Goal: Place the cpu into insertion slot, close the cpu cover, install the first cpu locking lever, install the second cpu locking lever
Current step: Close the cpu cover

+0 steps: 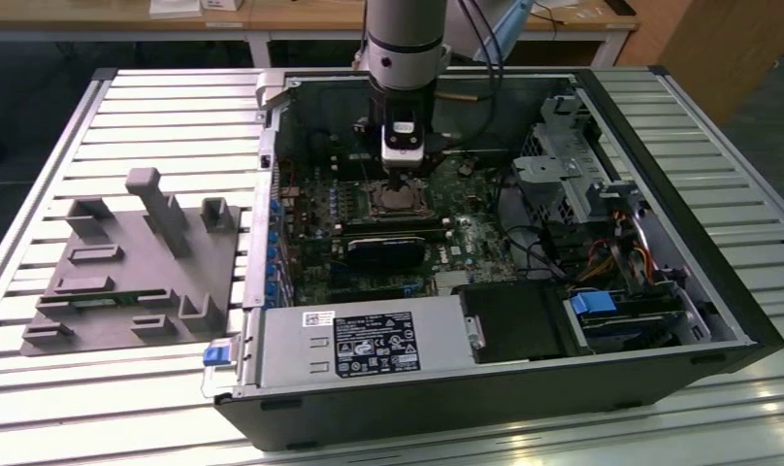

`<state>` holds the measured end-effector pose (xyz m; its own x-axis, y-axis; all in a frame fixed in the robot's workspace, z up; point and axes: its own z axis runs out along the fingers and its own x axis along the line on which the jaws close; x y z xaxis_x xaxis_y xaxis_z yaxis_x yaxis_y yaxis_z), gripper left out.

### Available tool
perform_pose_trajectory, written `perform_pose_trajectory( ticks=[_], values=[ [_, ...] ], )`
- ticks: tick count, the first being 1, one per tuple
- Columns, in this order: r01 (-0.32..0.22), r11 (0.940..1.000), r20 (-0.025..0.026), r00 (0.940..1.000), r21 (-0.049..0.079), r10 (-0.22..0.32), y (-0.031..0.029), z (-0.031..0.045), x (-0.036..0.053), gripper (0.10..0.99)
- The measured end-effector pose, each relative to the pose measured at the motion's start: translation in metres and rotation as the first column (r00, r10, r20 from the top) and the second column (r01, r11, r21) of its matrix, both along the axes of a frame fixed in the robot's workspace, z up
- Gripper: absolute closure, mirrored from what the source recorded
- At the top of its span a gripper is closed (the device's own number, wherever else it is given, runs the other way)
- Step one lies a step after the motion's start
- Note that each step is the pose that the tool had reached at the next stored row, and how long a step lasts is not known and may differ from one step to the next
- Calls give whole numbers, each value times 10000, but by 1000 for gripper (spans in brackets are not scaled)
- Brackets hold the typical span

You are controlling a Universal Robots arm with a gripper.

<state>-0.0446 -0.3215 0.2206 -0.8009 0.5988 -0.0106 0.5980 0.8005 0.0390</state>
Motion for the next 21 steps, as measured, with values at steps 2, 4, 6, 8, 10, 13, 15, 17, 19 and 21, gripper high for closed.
perform_pose_trajectory(
  ticks=[2, 4, 6, 8, 10, 13, 15, 17, 19, 21],
  values=[
    [-361, 9993, 0, 9993, 0, 361, 0, -1, 0, 984],
    [-736, 9973, 0, 9973, 0, 736, 0, -1, 0, 984],
    [-1096, 9940, 0, 9940, 0, 1096, 0, -2, 0, 984],
    [-1832, 9831, 0, 9831, 0, 1832, 0, -3, 0, 984],
    [-2190, 9757, 0, 9757, 1, 2190, 0, -4, 0, 984],
    [-2713, 9625, 0, 9625, 0, 2713, 0, -4, 0, 984],
    [-3058, 9521, 0, 9521, 1, 3058, 0, -5, 0, 984],
    [-3413, 9400, 0, 9400, 1, 3413, 0, -6, 0, 984],
    [-3749, 9271, 1, 9271, 0, 3749, 0, -7, 0, 984],
    [-4080, 9130, 6, 9130, -3, 4080, 0, -8, 0, 984]
  ],
)
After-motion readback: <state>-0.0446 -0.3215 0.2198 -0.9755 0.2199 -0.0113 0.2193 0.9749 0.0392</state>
